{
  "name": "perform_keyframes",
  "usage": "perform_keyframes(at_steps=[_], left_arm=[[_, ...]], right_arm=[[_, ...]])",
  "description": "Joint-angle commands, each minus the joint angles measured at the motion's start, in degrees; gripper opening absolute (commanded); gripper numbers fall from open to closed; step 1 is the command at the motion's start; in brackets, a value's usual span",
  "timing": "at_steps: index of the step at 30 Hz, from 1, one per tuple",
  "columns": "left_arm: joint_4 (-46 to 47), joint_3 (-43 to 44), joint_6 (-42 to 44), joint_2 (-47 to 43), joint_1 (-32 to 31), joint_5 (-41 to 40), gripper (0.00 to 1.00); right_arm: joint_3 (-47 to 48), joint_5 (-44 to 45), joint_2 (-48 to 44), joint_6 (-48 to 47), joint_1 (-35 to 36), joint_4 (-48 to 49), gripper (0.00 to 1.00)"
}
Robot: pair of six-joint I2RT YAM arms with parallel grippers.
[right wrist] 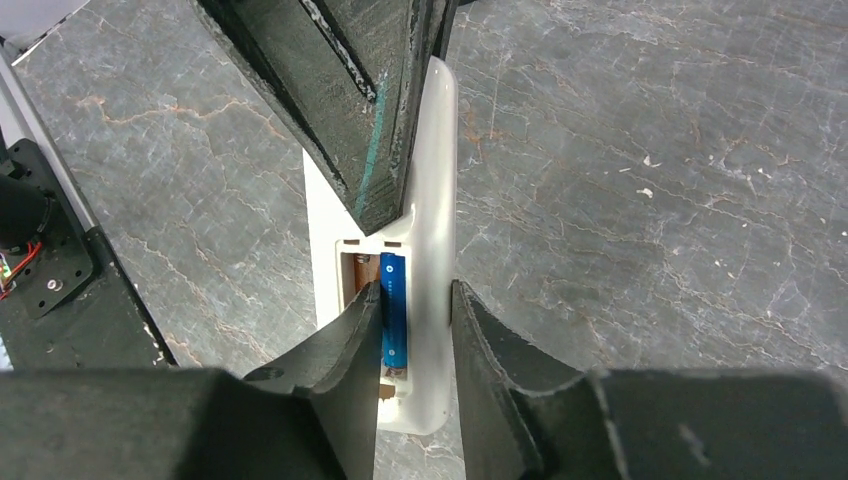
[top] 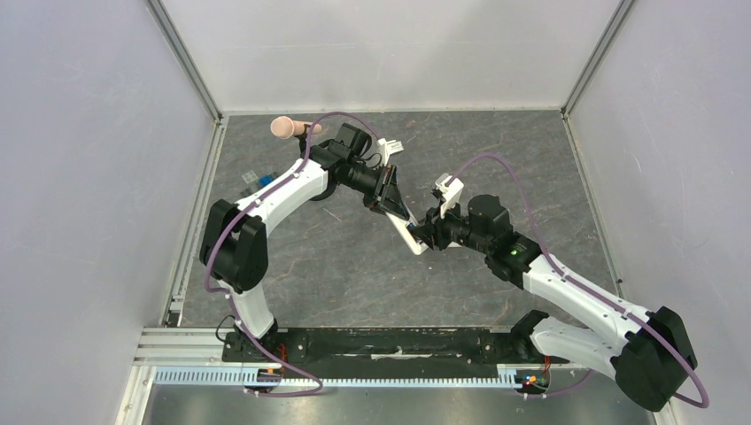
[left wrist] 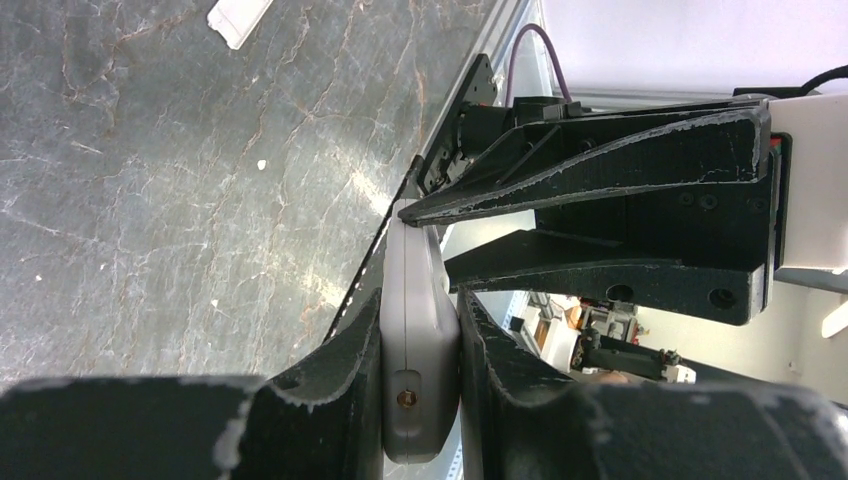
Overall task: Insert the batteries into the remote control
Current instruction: Load the battery into the remote control.
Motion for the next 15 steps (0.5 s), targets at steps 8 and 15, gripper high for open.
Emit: perform_keyframes(at_steps=[8,15], left_arm=[[0.4,3.9,2.1,-1.5,-0.3,2.4,0.02],[0.4,4.0,2.4,-1.3,-0.2,1.0,0.02]], right_arm=[[0.6,2.6,0.0,0.1,0.0,1.3,0.20],[3.7,3.1,-1.0,3.4,0.0,0.1,0.47]])
